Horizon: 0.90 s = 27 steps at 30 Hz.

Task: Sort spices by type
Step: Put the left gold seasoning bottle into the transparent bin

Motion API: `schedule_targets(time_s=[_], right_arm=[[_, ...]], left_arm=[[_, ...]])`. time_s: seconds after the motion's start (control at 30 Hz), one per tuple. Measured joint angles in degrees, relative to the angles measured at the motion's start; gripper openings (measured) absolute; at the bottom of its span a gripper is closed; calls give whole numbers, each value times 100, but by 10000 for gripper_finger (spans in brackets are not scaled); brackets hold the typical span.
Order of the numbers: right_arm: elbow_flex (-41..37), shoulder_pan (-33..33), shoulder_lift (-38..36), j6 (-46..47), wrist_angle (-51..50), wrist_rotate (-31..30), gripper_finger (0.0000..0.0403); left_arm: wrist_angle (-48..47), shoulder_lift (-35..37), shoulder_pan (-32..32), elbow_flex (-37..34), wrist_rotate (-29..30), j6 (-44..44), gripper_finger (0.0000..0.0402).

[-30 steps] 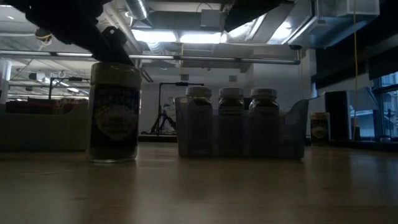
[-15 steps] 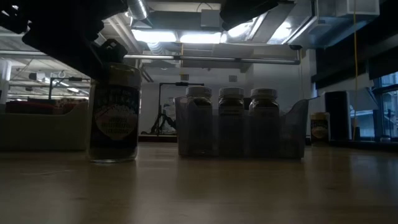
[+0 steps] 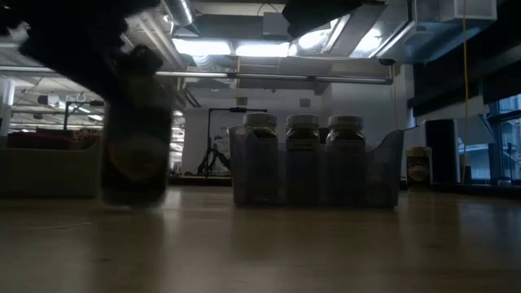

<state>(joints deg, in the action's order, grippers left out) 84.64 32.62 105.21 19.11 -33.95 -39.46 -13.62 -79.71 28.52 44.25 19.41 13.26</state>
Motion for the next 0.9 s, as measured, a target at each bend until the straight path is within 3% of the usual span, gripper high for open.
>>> schedule_targets(time_s=[0.47, 0.63, 0.9], right_arm=[[0, -2, 0, -2, 1, -61, 379], [0, -2, 0, -2, 2, -65, 379], [0, -2, 0, -2, 4, -155, 379]], left_arm=[[-2995, 180, 1196, 2116, -260, 639, 255], [-3437, 184, 1710, 2585, -421, 1287, 255], [-3563, 180, 2407, 2699, -469, 2198, 255]])
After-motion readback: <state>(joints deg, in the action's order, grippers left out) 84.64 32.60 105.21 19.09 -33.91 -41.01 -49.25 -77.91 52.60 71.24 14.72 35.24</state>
